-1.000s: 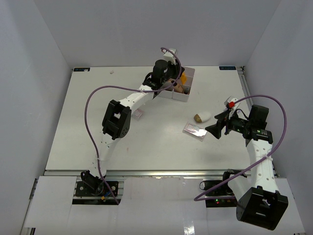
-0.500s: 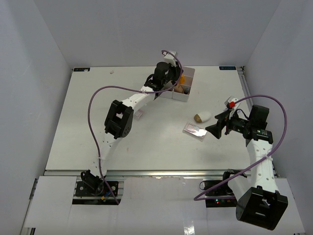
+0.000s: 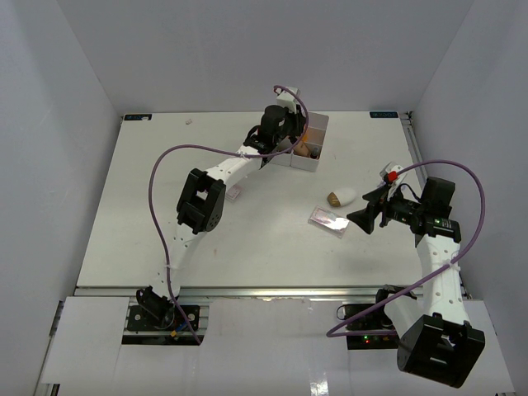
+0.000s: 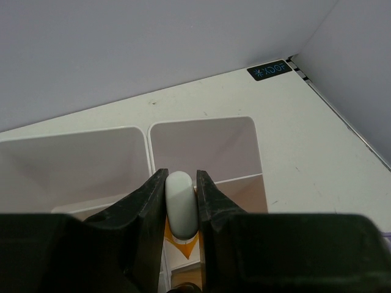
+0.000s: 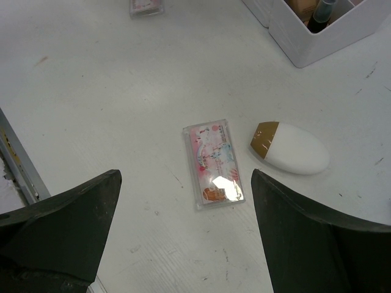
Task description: Organize the makeup
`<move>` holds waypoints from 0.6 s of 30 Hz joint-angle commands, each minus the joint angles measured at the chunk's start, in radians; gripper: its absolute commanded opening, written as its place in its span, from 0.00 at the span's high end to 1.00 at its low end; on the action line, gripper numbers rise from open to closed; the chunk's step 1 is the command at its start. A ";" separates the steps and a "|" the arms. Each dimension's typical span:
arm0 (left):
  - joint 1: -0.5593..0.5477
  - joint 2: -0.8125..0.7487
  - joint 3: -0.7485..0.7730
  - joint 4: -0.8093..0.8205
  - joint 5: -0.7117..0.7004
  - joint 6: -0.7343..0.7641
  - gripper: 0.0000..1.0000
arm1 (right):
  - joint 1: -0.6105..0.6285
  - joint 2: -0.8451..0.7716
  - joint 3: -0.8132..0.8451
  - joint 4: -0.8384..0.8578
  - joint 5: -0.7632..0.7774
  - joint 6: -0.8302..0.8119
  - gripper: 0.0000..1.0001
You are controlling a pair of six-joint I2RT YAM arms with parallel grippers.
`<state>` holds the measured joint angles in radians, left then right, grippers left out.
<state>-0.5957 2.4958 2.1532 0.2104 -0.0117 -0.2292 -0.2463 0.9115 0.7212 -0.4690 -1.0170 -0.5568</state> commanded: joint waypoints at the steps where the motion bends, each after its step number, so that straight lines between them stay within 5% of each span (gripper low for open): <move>1: 0.007 -0.052 0.000 0.024 -0.026 0.022 0.51 | -0.009 -0.006 -0.014 0.027 -0.026 0.003 0.07; 5: 0.007 -0.073 0.000 0.017 -0.022 0.023 0.34 | -0.012 -0.007 -0.014 0.026 -0.031 0.003 0.07; 14: 0.008 -0.209 -0.005 -0.047 -0.029 0.024 0.21 | -0.025 -0.017 -0.022 0.006 -0.077 -0.026 0.06; 18: 0.019 -0.396 -0.184 -0.079 0.024 0.023 0.14 | -0.025 -0.008 -0.013 -0.046 -0.112 -0.092 0.06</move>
<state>-0.5905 2.3917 2.1009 0.1561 -0.0309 -0.2109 -0.2684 0.9094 0.7040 -0.4743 -1.0579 -0.5746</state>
